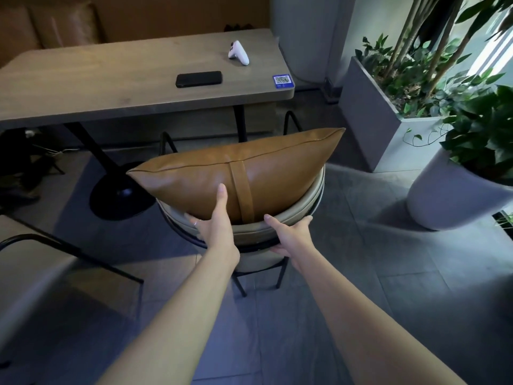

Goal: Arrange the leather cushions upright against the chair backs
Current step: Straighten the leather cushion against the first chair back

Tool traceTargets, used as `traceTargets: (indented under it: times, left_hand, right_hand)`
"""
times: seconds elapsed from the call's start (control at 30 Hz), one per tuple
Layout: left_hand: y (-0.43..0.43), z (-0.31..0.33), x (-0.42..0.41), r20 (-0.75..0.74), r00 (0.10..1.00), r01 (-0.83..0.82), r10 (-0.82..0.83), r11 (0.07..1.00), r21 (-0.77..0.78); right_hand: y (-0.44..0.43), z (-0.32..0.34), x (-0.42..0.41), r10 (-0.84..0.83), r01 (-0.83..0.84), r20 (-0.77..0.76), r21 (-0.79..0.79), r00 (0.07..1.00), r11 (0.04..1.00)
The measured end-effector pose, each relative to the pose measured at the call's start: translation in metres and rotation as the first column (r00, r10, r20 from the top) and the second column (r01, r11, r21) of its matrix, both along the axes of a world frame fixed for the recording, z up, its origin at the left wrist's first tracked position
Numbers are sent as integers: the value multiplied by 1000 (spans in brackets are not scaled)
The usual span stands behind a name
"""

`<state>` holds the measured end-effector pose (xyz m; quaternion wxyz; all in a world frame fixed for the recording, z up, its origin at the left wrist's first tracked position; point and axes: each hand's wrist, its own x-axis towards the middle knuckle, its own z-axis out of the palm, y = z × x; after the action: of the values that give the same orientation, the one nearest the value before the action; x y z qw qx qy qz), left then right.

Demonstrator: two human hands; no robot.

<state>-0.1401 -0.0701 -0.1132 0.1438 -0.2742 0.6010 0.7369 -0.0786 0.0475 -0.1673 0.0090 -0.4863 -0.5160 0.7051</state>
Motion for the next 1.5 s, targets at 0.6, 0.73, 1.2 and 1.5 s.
traceTargets:
  times: [0.6, 0.73, 1.2, 1.5]
  left_hand:
    - [-3, -1, -105, 95, 985, -139, 141, 990, -25]
    - [-15, -2, -127, 66, 992, -106, 106, 994, -4]
    - [-42, 38, -110, -286, 923, 24, -258, 780, -626]
    - [31, 81, -82, -143, 437, -15, -888, 152, -988]
  right_hand:
    - [-17, -2, -76, 129, -141, 70, 204, 989, 969]
    - [-30, -4, -98, 116, -134, 90, 235, 989, 963]
    - [-17, 8, -75, 166, -179, 139, 87, 976, 980]
    - [41, 12, -52, -11, -2, 96, 135, 995, 991]
